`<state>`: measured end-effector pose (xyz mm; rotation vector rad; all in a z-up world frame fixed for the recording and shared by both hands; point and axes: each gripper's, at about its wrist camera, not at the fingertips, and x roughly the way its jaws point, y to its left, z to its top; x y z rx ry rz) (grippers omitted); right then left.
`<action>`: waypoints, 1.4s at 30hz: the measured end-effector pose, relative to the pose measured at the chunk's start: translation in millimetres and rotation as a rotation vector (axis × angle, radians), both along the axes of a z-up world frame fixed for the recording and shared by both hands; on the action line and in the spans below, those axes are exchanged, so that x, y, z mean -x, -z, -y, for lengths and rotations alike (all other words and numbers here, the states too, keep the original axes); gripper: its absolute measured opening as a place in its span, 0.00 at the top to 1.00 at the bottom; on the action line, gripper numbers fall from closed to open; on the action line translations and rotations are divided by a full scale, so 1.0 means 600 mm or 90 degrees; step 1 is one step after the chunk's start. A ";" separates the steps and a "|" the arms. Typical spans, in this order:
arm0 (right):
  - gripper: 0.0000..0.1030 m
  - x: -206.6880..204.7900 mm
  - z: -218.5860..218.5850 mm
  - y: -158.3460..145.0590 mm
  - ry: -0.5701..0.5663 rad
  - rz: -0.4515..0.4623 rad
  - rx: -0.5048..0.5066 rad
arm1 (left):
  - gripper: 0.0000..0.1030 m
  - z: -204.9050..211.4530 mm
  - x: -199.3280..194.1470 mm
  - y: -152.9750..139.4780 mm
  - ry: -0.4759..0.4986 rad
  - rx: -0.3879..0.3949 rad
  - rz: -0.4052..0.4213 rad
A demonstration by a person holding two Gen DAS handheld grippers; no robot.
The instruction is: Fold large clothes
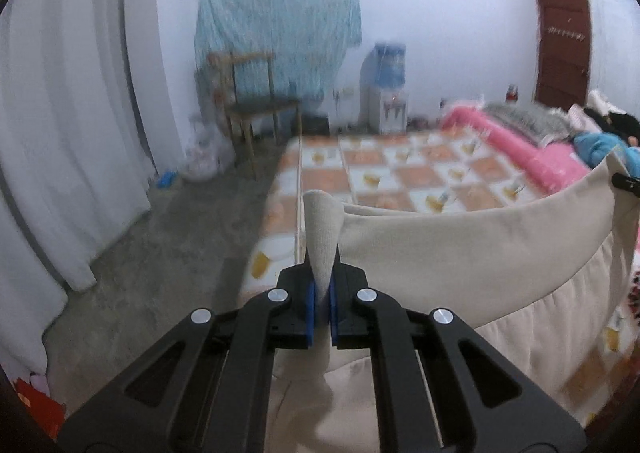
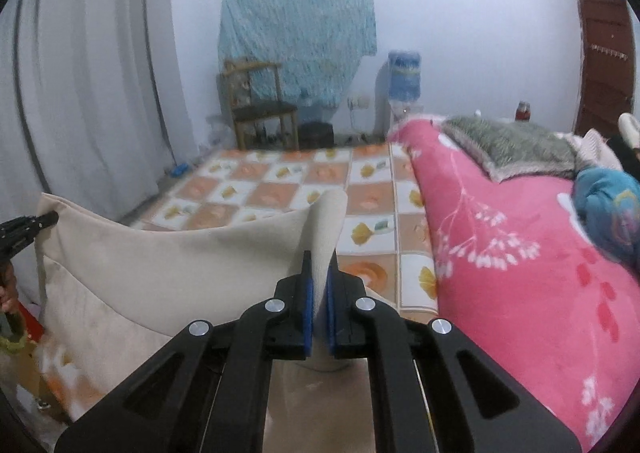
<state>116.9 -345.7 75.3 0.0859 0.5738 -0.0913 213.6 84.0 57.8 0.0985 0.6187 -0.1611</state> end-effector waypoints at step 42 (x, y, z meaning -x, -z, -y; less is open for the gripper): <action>0.51 0.099 -0.064 0.209 0.071 -0.188 -0.075 | 0.23 0.098 0.103 0.181 0.049 -0.010 -0.172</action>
